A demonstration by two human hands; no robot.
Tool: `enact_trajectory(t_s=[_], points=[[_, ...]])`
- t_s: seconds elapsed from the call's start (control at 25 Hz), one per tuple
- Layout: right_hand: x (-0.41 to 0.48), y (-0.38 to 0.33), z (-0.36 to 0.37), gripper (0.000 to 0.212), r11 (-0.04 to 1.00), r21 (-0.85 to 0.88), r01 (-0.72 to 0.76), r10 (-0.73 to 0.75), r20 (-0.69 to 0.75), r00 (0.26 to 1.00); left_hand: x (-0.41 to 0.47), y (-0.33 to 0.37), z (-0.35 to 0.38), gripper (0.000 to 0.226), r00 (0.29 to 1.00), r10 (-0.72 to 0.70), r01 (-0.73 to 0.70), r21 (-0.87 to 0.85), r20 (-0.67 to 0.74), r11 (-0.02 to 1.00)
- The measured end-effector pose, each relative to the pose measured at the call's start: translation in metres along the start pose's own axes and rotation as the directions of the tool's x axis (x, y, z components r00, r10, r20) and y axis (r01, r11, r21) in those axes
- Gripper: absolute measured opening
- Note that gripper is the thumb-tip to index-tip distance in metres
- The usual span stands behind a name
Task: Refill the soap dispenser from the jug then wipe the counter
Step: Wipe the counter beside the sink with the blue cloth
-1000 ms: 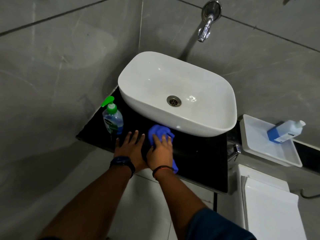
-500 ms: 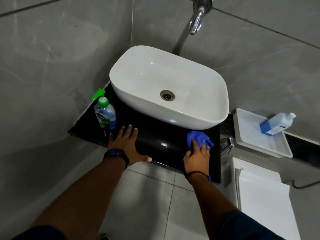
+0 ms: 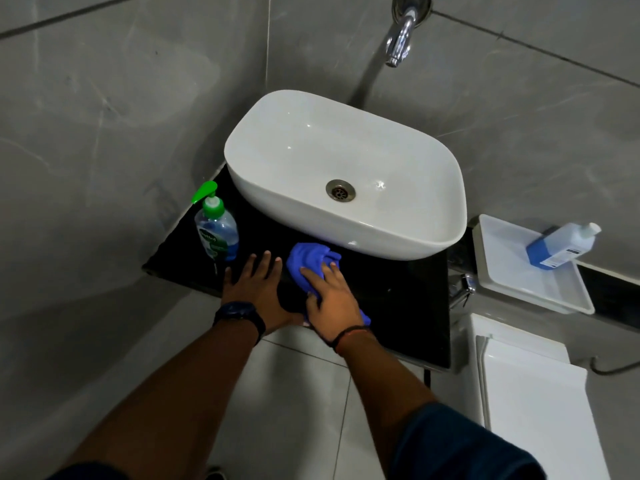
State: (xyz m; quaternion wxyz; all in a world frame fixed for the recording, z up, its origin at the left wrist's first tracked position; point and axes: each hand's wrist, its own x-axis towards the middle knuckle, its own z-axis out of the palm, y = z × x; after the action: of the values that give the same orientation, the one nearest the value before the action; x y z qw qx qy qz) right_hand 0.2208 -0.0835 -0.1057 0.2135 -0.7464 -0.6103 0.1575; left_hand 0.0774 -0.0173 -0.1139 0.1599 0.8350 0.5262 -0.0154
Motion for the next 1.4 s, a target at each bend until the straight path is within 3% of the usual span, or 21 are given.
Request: enact_trajectory(t_s=[0.08,0.2,0.32,0.48,0.6,0.76,0.88,0.96,1.04,1.16,1.4], points=[[-0.011,0.028,-0.017,0.051,0.999,-0.032,-0.008,0.008,0.004,1.000,0.001,-0.002,0.001,0.134,1.000,-0.004,0.004,0.005,0.008,1.000],[-0.031,0.069,-0.040,0.049,0.962,-0.052,-0.268,0.258,-0.152,0.954,0.002,-0.003,0.001,0.137,0.999,-0.008,0.008,-0.008,0.033,1.000],[-0.044,0.083,-0.054,0.050,0.893,-0.016,-0.450,0.438,-0.208,0.875,0.001,-0.001,0.000,0.136,0.998,-0.016,0.017,-0.010,0.058,1.000],[-0.047,0.063,-0.060,0.044,0.926,0.065,-0.373,0.377,-0.056,0.925,-0.001,0.009,-0.006,0.126,0.994,-0.029,0.033,-0.034,0.105,0.999],[-0.046,0.053,-0.076,0.035,0.892,0.253,-0.375,0.379,0.035,0.925,0.000,0.042,-0.018,0.106,0.990,0.133,-0.127,-0.114,0.041,0.985],[-0.053,0.094,-0.135,0.030,0.742,0.416,-0.525,0.623,-0.140,0.769,0.018,0.120,-0.034,0.070,0.915,0.384,-0.402,-0.243,-0.120,0.883],[-0.065,0.161,-0.196,0.030,0.632,0.493,-0.598,0.767,-0.290,0.572,0.034,0.204,-0.030,0.055,0.833,0.549,-0.545,-0.289,-0.075,0.787],[-0.060,0.210,-0.228,0.034,0.599,0.484,-0.638,0.800,-0.326,0.504,0.044,0.268,-0.014,0.045,0.762,0.647,-0.619,-0.327,-0.030,0.714],[-0.040,0.259,-0.249,0.038,0.634,0.435,-0.640,0.773,-0.338,0.536,0.065,0.328,0.005,0.039,0.730,0.683,-0.644,-0.358,-0.023,0.676],[0.004,0.329,-0.262,0.043,0.693,0.369,-0.620,0.720,-0.315,0.618,0.124,0.404,0.030,0.043,0.789,0.613,-0.591,-0.343,-0.054,0.730],[0.076,0.458,-0.247,0.046,0.761,0.162,-0.628,0.649,-0.191,0.737,0.258,0.486,0.079,0.063,0.873,0.485,-0.467,-0.211,0.043,0.859]])
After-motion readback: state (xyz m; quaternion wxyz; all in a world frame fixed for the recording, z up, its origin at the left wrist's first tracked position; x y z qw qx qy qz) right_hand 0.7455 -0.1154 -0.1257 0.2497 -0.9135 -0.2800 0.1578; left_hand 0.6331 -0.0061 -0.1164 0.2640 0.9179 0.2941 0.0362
